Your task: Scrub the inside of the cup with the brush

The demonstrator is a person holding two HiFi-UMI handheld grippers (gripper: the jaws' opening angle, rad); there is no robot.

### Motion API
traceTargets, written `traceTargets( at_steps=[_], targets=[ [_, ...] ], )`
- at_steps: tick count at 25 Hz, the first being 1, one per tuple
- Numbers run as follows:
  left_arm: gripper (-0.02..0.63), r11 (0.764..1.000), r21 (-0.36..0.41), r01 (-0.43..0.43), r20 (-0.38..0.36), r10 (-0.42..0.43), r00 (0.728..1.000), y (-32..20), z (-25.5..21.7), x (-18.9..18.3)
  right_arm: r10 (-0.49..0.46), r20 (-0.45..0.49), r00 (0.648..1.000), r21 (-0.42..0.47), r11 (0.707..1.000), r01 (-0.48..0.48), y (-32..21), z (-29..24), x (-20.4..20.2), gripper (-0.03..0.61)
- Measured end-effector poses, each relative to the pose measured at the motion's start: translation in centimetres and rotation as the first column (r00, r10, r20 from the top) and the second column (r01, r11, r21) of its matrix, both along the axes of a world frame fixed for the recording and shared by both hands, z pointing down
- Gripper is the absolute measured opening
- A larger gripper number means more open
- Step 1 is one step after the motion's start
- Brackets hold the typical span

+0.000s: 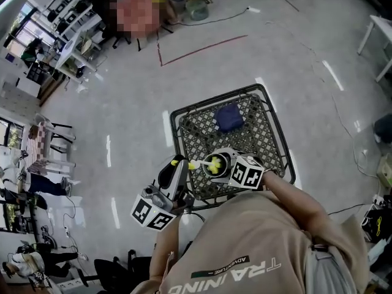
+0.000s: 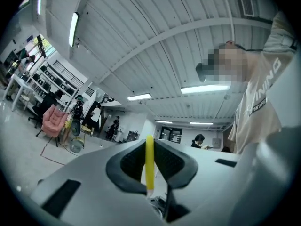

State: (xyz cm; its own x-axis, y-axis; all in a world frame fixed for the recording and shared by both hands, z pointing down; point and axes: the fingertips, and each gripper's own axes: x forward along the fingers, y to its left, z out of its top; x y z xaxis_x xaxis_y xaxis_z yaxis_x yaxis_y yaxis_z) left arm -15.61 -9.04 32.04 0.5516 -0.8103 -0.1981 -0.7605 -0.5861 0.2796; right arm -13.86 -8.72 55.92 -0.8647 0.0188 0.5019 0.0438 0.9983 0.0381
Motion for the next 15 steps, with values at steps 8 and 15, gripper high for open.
traceTargets(
  at_steps=[8, 15],
  targets=[
    [0.057, 0.999, 0.0, 0.041, -0.051, -0.041, 0.998, -0.8, 1.1, -0.5, -0.033, -0.023, 0.999, 0.019, 0.999, 0.033, 2.1, 0.2, 1.8, 0.388],
    [0.058, 0.995, 0.082, -0.062, -0.092, 0.07, 0.993, -0.8, -4.2, 1.0, -0.03, -0.062, 0.998, -0.003, 1.0, 0.03, 1.6, 1.5, 3.0, 0.388]
  ],
)
